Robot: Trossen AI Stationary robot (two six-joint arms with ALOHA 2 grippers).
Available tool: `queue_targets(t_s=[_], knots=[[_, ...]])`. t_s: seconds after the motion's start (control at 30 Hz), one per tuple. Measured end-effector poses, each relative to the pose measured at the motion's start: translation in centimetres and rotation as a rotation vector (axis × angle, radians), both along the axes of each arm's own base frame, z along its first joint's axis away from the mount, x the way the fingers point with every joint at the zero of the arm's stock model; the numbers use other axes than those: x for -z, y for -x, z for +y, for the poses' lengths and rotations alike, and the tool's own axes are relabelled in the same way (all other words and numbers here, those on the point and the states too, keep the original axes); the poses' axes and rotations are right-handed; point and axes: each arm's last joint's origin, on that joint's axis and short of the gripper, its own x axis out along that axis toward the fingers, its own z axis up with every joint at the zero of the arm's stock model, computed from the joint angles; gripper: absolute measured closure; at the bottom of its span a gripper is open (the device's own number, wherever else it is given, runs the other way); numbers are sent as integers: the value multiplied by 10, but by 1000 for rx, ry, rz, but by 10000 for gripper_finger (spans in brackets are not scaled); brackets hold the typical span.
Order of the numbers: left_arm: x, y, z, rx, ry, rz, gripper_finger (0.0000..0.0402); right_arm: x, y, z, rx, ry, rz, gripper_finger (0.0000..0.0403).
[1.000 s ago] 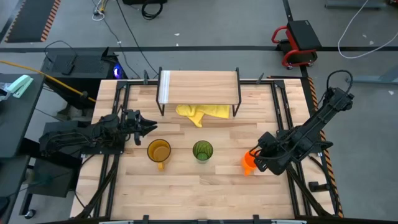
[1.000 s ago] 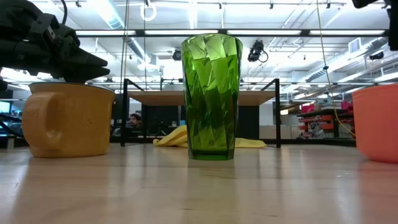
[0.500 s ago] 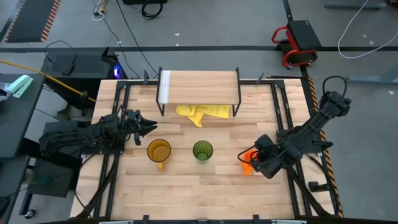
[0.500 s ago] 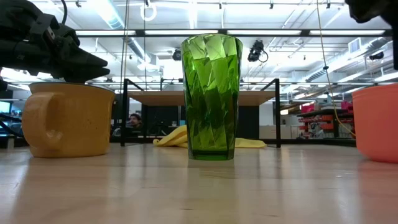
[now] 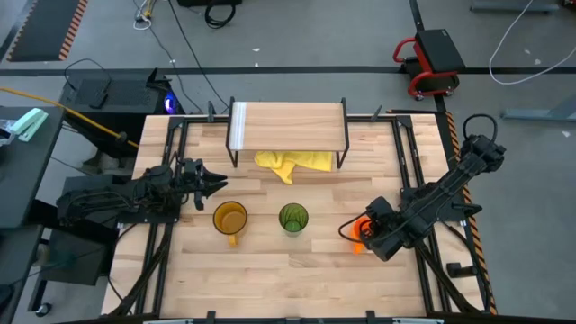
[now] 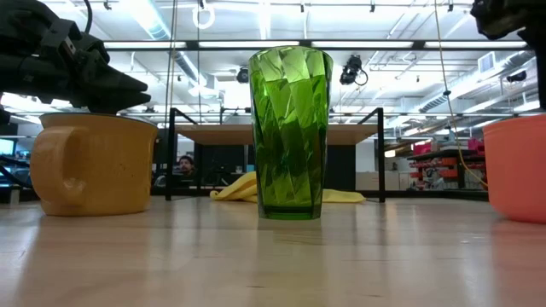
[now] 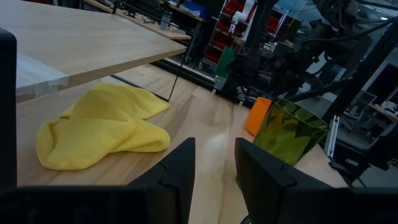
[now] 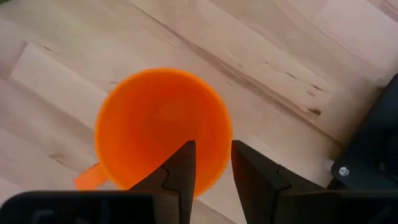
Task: Stack small to large cups/mugs on shelf
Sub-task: Put the orange mug on the shelf
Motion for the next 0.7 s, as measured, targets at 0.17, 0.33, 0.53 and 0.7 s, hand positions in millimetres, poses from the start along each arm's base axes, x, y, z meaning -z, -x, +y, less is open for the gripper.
queue_targets(t_s=[0.17,0.33,0.53,0.7], knots=[[0,0,0,0,-1,1,282,14,6,-3,18,-10,12,293],[0,0,0,0,-1,3,284,27,11,-7,14,-48,-21,293],[0,0,0,0,-1,3,279,31,14,-9,25,-67,-1,293],[0,0,0,0,-1,3,284,31,13,-8,25,-74,-4,293]])
